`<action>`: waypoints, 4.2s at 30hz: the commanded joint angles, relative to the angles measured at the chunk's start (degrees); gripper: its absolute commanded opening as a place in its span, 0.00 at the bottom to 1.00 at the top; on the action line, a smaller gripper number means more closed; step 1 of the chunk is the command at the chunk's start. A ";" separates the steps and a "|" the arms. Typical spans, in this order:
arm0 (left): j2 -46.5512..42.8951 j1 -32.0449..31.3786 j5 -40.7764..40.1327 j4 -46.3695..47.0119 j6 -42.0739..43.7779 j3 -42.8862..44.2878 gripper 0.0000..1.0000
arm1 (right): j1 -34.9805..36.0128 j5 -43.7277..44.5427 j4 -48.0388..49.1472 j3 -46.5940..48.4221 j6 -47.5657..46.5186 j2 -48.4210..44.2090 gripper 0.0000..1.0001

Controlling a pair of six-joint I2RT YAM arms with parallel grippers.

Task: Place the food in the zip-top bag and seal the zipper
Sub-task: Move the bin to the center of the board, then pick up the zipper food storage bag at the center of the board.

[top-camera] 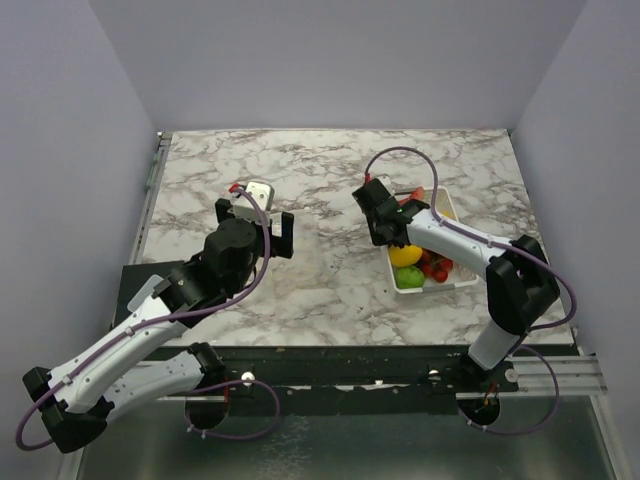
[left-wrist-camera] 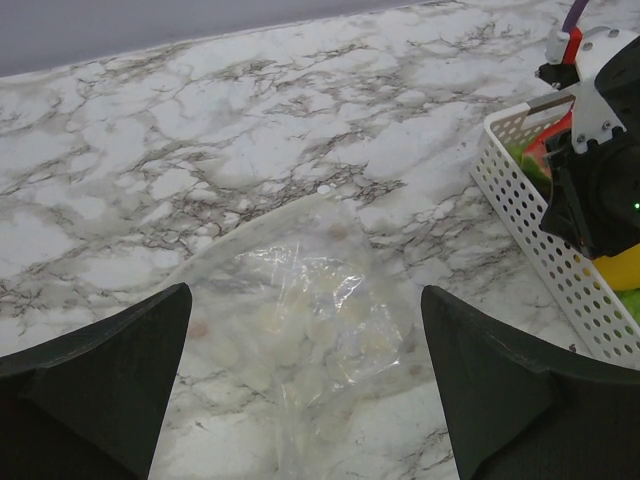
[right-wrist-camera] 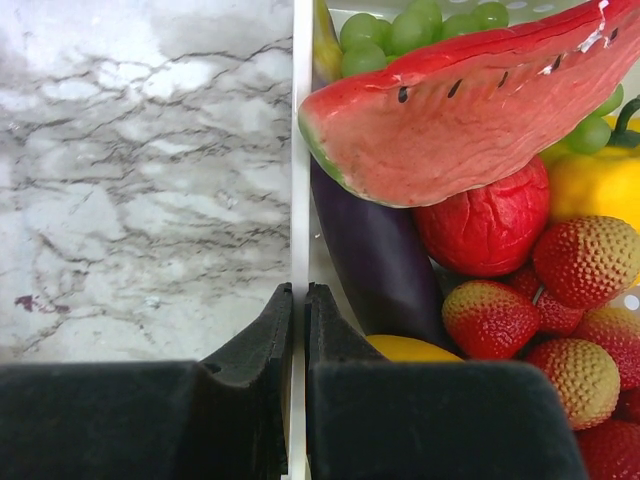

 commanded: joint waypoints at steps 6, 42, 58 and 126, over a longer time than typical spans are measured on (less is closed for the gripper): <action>0.77 0.19 -1.05 0.39 -0.16 -0.83 0.99 | -3.93 -3.33 2.25 2.80 -4.84 1.86 0.02; -3.57 1.73 -7.12 0.22 -1.51 -1.05 0.99 | 4.43 -28.03 -0.59 15.64 2.46 -4.58 0.73; -5.27 1.85 -7.10 0.23 -1.57 -0.96 0.99 | 5.91 -32.52 4.25 23.12 5.84 10.64 0.75; -2.63 6.74 -6.48 0.21 -5.83 -0.71 0.98 | 8.81 -25.91 14.61 4.27 0.52 -3.78 0.01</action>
